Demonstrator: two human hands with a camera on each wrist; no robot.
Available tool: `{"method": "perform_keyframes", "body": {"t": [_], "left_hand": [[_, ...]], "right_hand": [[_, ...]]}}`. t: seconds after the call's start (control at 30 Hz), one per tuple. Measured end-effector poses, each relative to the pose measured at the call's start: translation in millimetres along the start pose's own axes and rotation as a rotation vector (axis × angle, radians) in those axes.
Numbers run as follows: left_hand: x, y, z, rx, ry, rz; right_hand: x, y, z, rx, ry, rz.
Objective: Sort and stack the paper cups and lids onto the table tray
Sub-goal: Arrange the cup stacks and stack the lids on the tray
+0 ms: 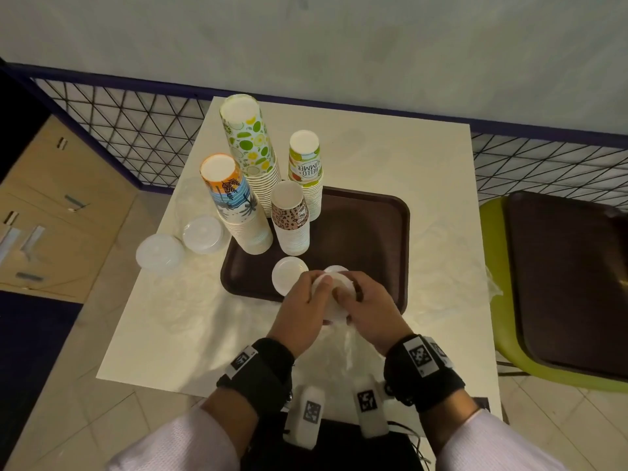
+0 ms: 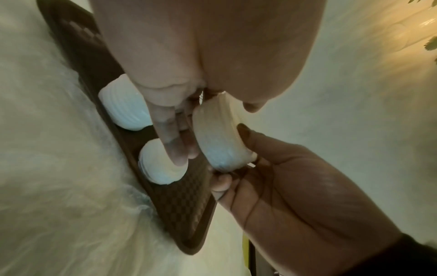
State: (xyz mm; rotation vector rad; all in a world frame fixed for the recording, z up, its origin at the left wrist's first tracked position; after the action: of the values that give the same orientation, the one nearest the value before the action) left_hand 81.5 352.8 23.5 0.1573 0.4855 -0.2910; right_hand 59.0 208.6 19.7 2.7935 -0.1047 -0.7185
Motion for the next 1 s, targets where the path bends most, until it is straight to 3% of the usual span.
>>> {"method": "perform_keyframes", "body": {"t": [0.23, 0.47, 0.8, 1.0], "left_hand": [[0, -8, -28, 0.024, 0.231, 0.034], [21, -19, -52, -0.11, 0.392, 0.162], [35, -32, -63, -0.241, 0.4, 0.264], [39, -37, -59, -0.24, 0.334, 0.286]], "right_hand": [[32, 45, 10, -0.156, 0.013, -0.007], [81, 33, 6, -0.359, 0.02, -0.205], [107, 18, 14, -0.485, 0.01, -0.325], [111, 11, 20, -0.615, 0.0, -0.367]]}}
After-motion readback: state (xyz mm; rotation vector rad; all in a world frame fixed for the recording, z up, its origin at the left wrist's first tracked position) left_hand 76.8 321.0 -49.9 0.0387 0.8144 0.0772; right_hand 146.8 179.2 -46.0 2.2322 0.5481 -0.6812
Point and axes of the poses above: each hand's wrist, its own x-axis towards the middle knuckle, its own y-axis out of the back of the hand, z = x × y, the point moved 3 cm from there along x, towards the middle knuckle, and after that the axes turned 1 degree about -y, right-handed, at the moved point
